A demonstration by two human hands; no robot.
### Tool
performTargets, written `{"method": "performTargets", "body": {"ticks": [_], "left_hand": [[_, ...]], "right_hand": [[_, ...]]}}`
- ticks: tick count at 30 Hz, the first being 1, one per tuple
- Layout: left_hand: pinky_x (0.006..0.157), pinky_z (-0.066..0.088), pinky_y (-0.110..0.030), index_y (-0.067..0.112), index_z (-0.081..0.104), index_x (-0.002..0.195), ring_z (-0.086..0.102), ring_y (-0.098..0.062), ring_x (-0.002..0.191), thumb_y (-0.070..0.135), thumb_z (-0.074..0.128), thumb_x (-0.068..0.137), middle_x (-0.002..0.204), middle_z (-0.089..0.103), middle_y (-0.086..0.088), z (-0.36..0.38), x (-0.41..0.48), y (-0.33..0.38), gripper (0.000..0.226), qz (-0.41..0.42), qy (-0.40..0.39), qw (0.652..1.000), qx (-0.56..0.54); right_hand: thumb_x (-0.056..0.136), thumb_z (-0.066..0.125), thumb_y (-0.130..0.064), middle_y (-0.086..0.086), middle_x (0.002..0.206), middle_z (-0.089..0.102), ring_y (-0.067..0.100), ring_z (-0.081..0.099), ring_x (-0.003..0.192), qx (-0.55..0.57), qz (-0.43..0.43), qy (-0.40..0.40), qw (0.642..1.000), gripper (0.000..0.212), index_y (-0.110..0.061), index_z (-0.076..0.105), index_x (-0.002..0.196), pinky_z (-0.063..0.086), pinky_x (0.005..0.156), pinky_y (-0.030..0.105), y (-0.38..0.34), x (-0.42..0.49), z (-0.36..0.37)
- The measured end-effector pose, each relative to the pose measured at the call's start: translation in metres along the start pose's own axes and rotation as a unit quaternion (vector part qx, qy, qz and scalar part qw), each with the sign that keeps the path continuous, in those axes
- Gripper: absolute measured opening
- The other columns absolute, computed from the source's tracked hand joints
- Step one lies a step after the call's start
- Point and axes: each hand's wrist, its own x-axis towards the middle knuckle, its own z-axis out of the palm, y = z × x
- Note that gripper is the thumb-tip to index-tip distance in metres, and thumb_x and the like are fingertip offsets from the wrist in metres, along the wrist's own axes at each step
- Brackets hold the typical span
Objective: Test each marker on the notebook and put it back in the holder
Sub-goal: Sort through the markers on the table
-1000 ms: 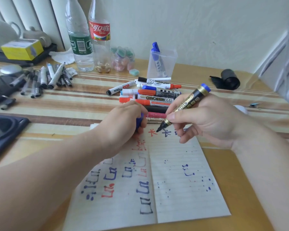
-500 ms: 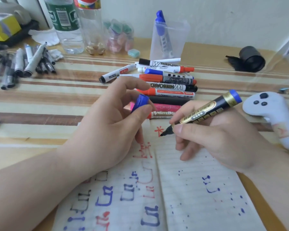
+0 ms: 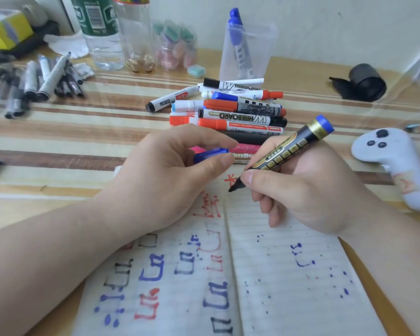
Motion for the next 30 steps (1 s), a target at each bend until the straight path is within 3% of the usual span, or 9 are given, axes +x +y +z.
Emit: {"method": "performTargets", "body": {"ticks": [5, 9, 13, 18, 23, 26, 30], "left_hand": [[0.067, 0.042, -0.012, 0.038, 0.074, 0.087, 0.064, -0.004, 0.071, 0.037, 0.068, 0.086, 0.078, 0.070, 0.018, -0.0023, 0.0009, -0.0040, 0.005, 0.007, -0.024, 0.999, 0.034], [0.060, 0.043, -0.015, 0.035, 0.069, 0.081, 0.060, -0.013, 0.064, 0.028, 0.064, 0.087, 0.072, 0.068, 0.008, -0.0020, 0.0011, -0.0047, 0.011, 0.006, -0.004, 0.997, 0.073], [0.060, 0.041, -0.008, 0.036, 0.068, 0.083, 0.062, -0.006, 0.064, 0.019, 0.067, 0.087, 0.072, 0.067, 0.018, 0.0001, -0.0014, -0.0002, 0.017, 0.013, -0.007, 0.993, 0.114], [0.068, 0.049, -0.017, 0.041, 0.067, 0.086, 0.066, -0.008, 0.074, 0.026, 0.069, 0.083, 0.078, 0.069, 0.016, 0.0019, -0.0037, -0.0004, 0.015, 0.020, -0.008, 0.989, 0.145], [0.063, 0.046, -0.009, 0.041, 0.067, 0.085, 0.063, -0.002, 0.070, 0.025, 0.072, 0.087, 0.070, 0.067, 0.014, 0.0014, -0.0023, 0.0019, 0.016, 0.008, 0.003, 0.986, 0.164], [0.060, 0.040, -0.002, 0.039, 0.066, 0.084, 0.062, 0.003, 0.068, 0.027, 0.070, 0.087, 0.076, 0.066, 0.028, 0.0003, -0.0008, 0.0029, 0.013, 0.003, 0.010, 0.988, 0.151], [0.064, 0.041, -0.004, 0.040, 0.066, 0.088, 0.063, -0.002, 0.074, 0.032, 0.068, 0.087, 0.085, 0.066, 0.028, -0.0004, 0.0000, 0.0025, 0.009, 0.011, 0.013, 0.988, 0.152]], "right_hand": [[0.081, 0.071, -0.022, 0.010, 0.060, 0.065, 0.036, 0.063, 0.048, -0.008, -0.011, -0.010, 1.000, 0.017, -0.006, 0.066, 0.077, 0.052, 0.039, 0.043, 0.0016, 0.0001, -0.0019], [0.079, 0.071, -0.023, 0.009, 0.060, 0.065, 0.033, 0.064, 0.049, -0.005, -0.010, -0.011, 1.000, 0.017, -0.006, 0.066, 0.078, 0.050, 0.041, 0.036, 0.0034, 0.0010, -0.0005], [0.080, 0.072, -0.024, 0.009, 0.061, 0.066, 0.032, 0.065, 0.049, -0.016, -0.009, -0.014, 1.000, 0.016, -0.009, 0.067, 0.078, 0.051, 0.042, 0.037, 0.0032, 0.0013, -0.0004], [0.086, 0.074, -0.018, 0.008, 0.061, 0.066, 0.032, 0.066, 0.049, -0.021, -0.006, -0.017, 1.000, 0.014, -0.008, 0.067, 0.079, 0.052, 0.043, 0.037, 0.0011, 0.0009, -0.0018], [0.085, 0.075, -0.018, 0.009, 0.059, 0.065, 0.027, 0.064, 0.046, -0.030, 0.002, -0.003, 1.000, 0.019, -0.003, 0.066, 0.078, 0.049, 0.042, 0.033, -0.0010, 0.0005, -0.0019], [0.082, 0.074, -0.019, 0.012, 0.059, 0.065, 0.032, 0.065, 0.046, -0.031, 0.009, 0.009, 0.999, 0.019, -0.004, 0.065, 0.075, 0.050, 0.042, 0.035, -0.0011, 0.0014, -0.0024], [0.087, 0.071, -0.010, 0.013, 0.059, 0.064, 0.034, 0.065, 0.046, -0.033, 0.013, 0.012, 0.999, 0.017, -0.004, 0.064, 0.073, 0.051, 0.043, 0.037, -0.0005, 0.0019, -0.0037]]}}
